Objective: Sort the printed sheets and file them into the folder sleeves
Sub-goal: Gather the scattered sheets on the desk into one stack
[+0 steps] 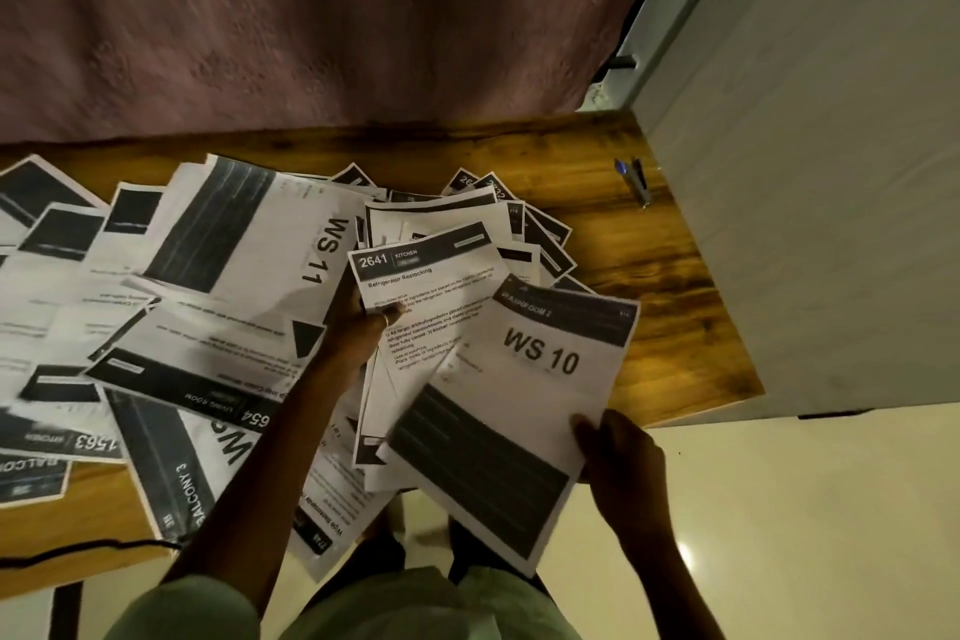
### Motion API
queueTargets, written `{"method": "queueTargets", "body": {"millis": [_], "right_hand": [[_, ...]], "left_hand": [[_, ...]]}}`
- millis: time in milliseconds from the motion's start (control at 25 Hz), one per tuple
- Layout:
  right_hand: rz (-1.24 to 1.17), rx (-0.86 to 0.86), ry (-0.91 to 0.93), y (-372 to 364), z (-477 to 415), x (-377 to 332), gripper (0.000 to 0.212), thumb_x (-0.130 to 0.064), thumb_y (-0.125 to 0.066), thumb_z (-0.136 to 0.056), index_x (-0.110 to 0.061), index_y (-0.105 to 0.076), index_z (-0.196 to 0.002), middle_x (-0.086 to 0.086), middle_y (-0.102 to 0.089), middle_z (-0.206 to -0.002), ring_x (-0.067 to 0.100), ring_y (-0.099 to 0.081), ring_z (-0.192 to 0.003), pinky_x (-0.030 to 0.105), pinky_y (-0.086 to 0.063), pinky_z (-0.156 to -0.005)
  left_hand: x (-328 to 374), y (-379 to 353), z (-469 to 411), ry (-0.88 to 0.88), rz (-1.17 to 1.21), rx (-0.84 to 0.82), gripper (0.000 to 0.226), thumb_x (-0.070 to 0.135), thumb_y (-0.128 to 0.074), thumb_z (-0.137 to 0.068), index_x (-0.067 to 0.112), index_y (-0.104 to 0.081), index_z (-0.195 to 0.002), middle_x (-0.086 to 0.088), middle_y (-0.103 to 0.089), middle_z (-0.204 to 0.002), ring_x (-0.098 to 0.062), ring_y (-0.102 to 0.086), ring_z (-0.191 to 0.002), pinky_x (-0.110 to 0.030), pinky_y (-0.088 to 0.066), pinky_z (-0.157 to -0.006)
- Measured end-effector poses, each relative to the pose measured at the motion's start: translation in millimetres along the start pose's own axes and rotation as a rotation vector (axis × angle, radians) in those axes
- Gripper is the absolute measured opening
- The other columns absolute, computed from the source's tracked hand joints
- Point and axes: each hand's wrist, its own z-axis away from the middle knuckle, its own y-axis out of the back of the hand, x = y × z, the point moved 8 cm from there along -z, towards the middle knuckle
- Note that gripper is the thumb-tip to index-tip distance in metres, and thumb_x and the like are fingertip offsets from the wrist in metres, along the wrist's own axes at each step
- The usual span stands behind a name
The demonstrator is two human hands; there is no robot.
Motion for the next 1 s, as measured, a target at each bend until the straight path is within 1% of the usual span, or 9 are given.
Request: {"method": "queueTargets", "body": {"millis": [80,200,320,400,520,600,720,880,1000], "right_hand": [[-0.041,-0.065,0.126,20,-12,-32,0.017,-0.032,-0.053,-0.094,-0.022,-0.061,-0.106,-0.003,-0.07,-0.108,0.013,-0.072,-0.086,0.034,-0.062,-0.065],[-0.106,-0.229,0.161,13,-54,-59,0.029,-0.031,-0.056,-0.095,-0.017,-0.059,-0.12,0.0,-0.07,-0.111,0.018,-0.071,-0.097,0.04,-0.061,-0.072],[0.196,-0.341,0.158,-35,-109,-60,0.028,-0.034,-0.052,-0.1,-0.018,-0.058,-0.121,0.001,-0.069,-0.114,0.018,-0.068,-0.103,0.04,-0.059,-0.087],[0.467,-0.315,0.163,-64,-134,-58,0.033,-0.037,-0.049,-0.101,-0.013,-0.058,-0.121,0.007,-0.066,-0.12,0.024,-0.066,-0.107,0.037,-0.055,-0.092],[0.58,-0.101,0.094,-74,-142,-50,0.045,-0.047,-0.052,-0.097,-0.011,-0.053,-0.124,0.011,-0.058,-0.129,0.028,-0.06,-0.112,0.038,-0.053,-0.089],[0.614,0.008,0.075,-76,-136,-44,0.057,-0.052,-0.057,-0.092,-0.011,-0.045,-0.13,0.014,-0.048,-0.133,0.032,-0.049,-0.12,0.043,-0.049,-0.093],[0.502,-0.027,0.138,-94,-130,-45,0.064,-0.048,-0.061,-0.09,-0.013,-0.036,-0.138,0.013,-0.043,-0.137,0.031,-0.045,-0.123,0.044,-0.047,-0.097],[0.379,-0.003,0.112,-86,-143,-43,0.057,-0.046,-0.059,-0.093,-0.015,-0.04,-0.137,0.011,-0.05,-0.135,0.03,-0.054,-0.121,0.044,-0.055,-0.092],[0.395,0.065,0.253,-70,-150,-46,0.042,-0.036,-0.06,-0.094,-0.013,-0.048,-0.127,0.013,-0.057,-0.126,0.031,-0.061,-0.113,0.042,-0.058,-0.083]], "left_hand": [[8,-2,2,-0.05,-0.024,0.019,0.038,0.008,-0.068,-0.091,0.027,-0.054,-0.121,0.015,-0.064,-0.104,-0.001,-0.061,-0.095,-0.018,-0.048,-0.067],[7,-4,5,-0.056,0.051,0.001,0.036,0.003,-0.063,-0.094,0.029,-0.055,-0.116,0.01,-0.066,-0.105,-0.004,-0.065,-0.093,-0.021,-0.056,-0.068],[8,-4,8,-0.038,0.071,0.024,0.022,0.014,-0.059,-0.099,0.034,-0.057,-0.109,0.004,-0.07,-0.103,-0.011,-0.071,-0.089,-0.025,-0.059,-0.067],[7,-3,6,-0.016,0.146,0.04,0.014,0.035,-0.051,-0.103,0.032,-0.062,-0.11,0.001,-0.075,-0.102,-0.015,-0.074,-0.087,-0.033,-0.061,-0.071],[5,-2,4,0.045,0.289,0.016,0.046,0.061,-0.049,-0.095,0.027,-0.062,-0.124,0.0,-0.075,-0.11,-0.024,-0.073,-0.097,-0.045,-0.059,-0.083],[10,-7,7,-0.02,0.144,-0.023,0.047,0.042,-0.068,-0.092,0.03,-0.052,-0.135,0.004,-0.068,-0.125,-0.02,-0.066,-0.112,-0.047,-0.055,-0.093],[16,-6,11,-0.07,-0.085,0.061,0.066,0.005,-0.075,-0.085,0.023,-0.044,-0.141,0.0,-0.06,-0.136,-0.019,-0.056,-0.124,-0.043,-0.049,-0.101],[27,60,25,-0.04,-0.076,0.201,0.054,0.008,-0.073,-0.087,0.027,-0.049,-0.131,0.002,-0.062,-0.131,-0.019,-0.056,-0.118,-0.044,-0.049,-0.098],[17,114,37,0.007,-0.119,0.313,0.053,0.01,-0.074,-0.087,0.023,-0.05,-0.132,-0.003,-0.062,-0.131,-0.026,-0.055,-0.122,-0.054,-0.045,-0.105]]}}
